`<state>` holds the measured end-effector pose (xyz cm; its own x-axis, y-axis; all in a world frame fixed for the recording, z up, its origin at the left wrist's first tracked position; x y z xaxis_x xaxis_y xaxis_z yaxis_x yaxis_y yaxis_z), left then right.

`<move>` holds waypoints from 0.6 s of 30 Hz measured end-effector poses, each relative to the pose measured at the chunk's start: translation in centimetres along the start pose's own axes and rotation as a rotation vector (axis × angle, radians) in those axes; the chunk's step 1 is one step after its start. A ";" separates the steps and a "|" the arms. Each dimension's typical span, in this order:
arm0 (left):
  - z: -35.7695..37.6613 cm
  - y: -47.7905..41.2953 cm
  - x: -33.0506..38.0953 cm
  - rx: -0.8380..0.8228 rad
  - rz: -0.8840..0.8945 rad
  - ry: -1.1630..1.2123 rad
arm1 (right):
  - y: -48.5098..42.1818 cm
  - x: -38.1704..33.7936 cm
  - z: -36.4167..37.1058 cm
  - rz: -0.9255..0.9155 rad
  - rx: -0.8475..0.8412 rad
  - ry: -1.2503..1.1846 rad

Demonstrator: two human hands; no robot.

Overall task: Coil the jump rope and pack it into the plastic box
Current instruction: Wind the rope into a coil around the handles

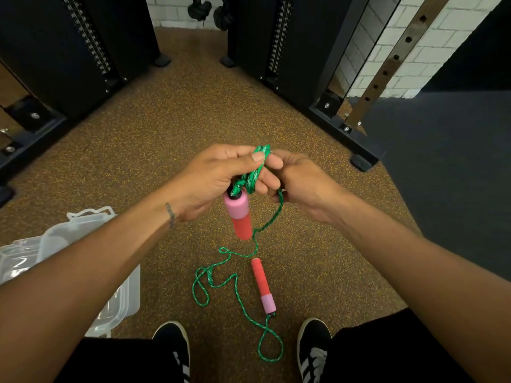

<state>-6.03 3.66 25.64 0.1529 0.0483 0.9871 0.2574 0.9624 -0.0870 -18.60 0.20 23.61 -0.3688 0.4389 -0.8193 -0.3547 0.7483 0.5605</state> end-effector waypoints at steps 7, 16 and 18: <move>-0.9 -0.2 -0.1 0.207 -0.003 0.252 | 0.7 0.6 1.8 0.036 -0.128 0.125; -1.8 -0.4 -0.5 0.353 0.065 0.218 | 1.0 -0.4 1.7 -0.119 -0.011 0.359; -2.2 -0.5 -0.7 0.372 0.078 0.185 | 1.5 -0.9 1.8 -0.180 0.007 0.478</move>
<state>-4.13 2.51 24.72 0.3357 0.1088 0.9357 -0.1186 0.9903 -0.0726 -17.26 1.80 25.00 -0.6550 0.0270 -0.7551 -0.4439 0.7950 0.4135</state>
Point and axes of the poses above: each hand's wrist, its own y-axis away from the middle knuckle, its own z-axis out of the palm, x = y × z, the point moved 5 cm from there along -y, towards the middle knuckle, and after that the axes turned 13 degrees about z, right-handed, at the moved point
